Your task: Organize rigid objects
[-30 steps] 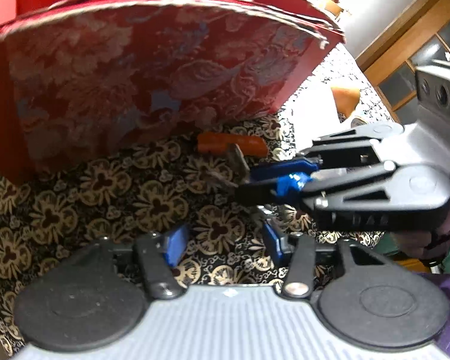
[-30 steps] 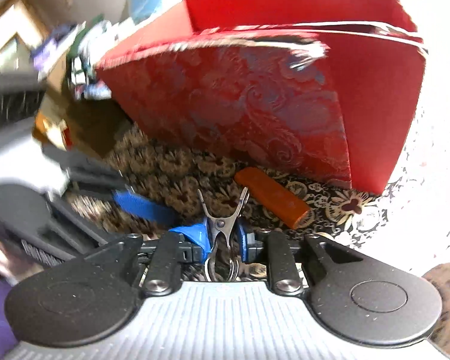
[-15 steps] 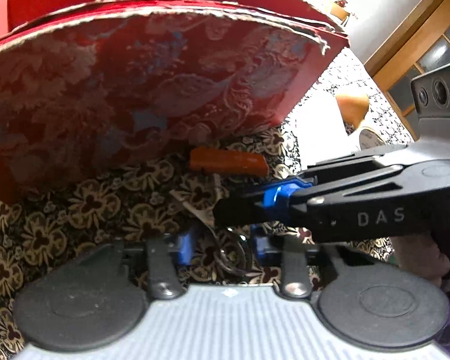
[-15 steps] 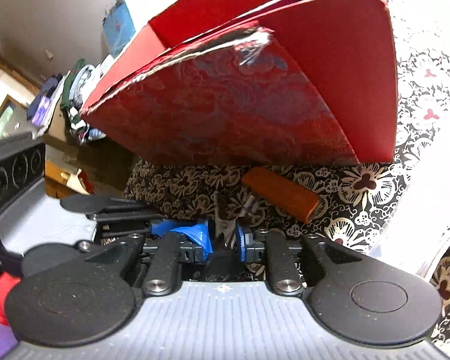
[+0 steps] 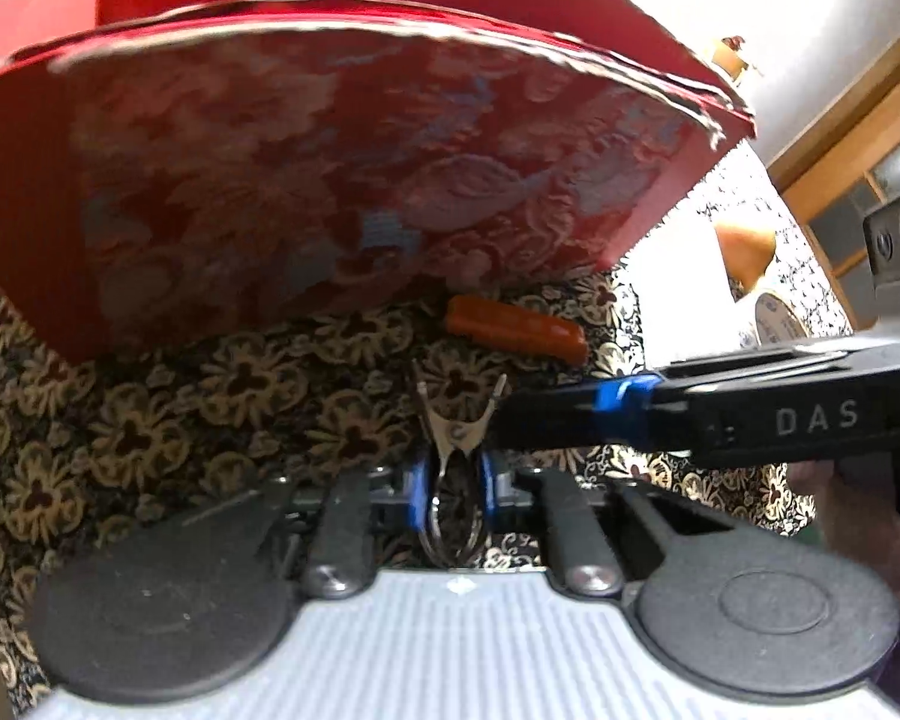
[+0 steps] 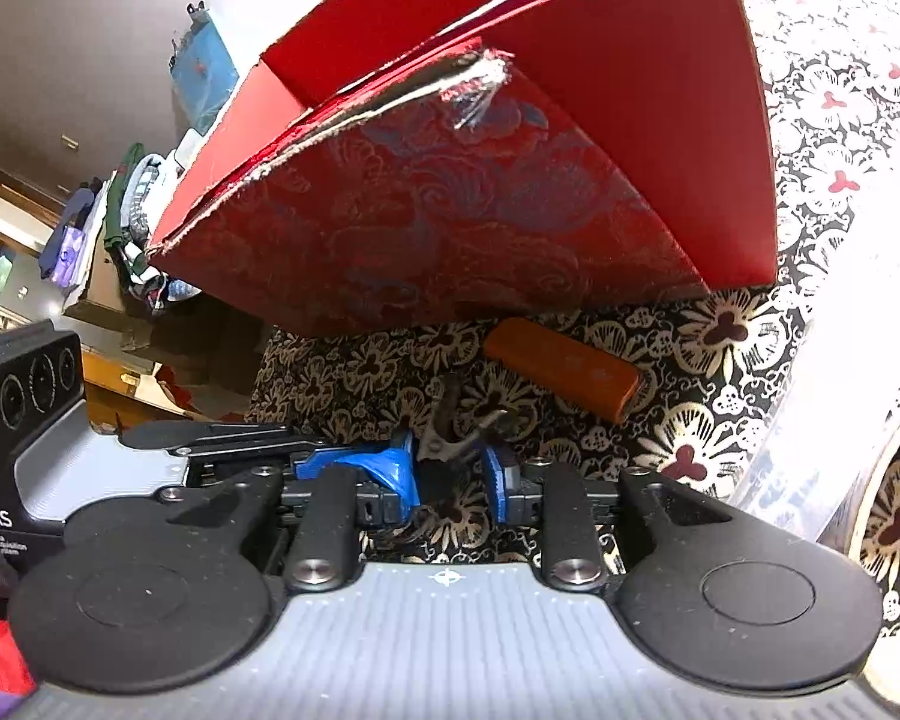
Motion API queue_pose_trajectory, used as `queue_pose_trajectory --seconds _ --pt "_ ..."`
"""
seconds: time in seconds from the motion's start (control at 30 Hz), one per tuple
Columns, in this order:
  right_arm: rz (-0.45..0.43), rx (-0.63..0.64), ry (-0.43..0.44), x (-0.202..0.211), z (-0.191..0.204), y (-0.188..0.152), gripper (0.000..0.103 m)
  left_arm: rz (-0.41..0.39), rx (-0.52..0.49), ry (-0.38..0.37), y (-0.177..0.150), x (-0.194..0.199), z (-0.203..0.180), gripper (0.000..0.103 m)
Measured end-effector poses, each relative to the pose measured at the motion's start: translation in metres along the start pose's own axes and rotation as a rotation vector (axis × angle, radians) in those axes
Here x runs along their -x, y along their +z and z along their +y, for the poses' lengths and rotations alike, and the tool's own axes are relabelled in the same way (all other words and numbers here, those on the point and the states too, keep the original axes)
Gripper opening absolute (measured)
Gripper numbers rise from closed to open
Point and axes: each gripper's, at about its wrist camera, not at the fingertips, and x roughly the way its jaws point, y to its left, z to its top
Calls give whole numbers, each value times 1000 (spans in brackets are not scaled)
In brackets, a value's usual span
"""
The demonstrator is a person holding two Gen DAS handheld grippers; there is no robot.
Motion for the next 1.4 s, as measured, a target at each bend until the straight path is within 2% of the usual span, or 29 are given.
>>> queue_pose_trajectory --seconds 0.17,0.33,0.43,0.53,0.57,0.67,0.83,1.0,1.1,1.23,1.4 --pt "10 -75 52 -2 -5 2 9 -23 31 -10 0 12 8 13" --pt "7 -206 168 -3 -14 5 9 -55 40 -56 1 29 9 12" --pt "-44 -159 182 10 -5 6 6 -86 34 -55 5 41 5 11" --pt "-94 -102 198 29 11 9 5 -123 27 -87 11 59 1 9" --pt "-114 -74 197 35 18 11 5 -140 15 -93 13 67 -1 5" --pt "-180 -2 211 54 36 21 5 -201 -32 -104 23 90 -10 4" --pt "-282 61 210 66 51 53 5 -301 -84 -97 55 115 -15 4" --pt "-341 103 164 57 62 88 5 -352 -129 -47 93 114 -13 4" --pt "-332 101 140 41 60 108 5 -349 -138 -24 110 106 -7 4" --pt "-267 71 112 14 50 123 5 -301 -126 18 126 81 7 4" --pt "-179 57 79 -15 47 126 6 -227 -102 87 126 55 27 4"
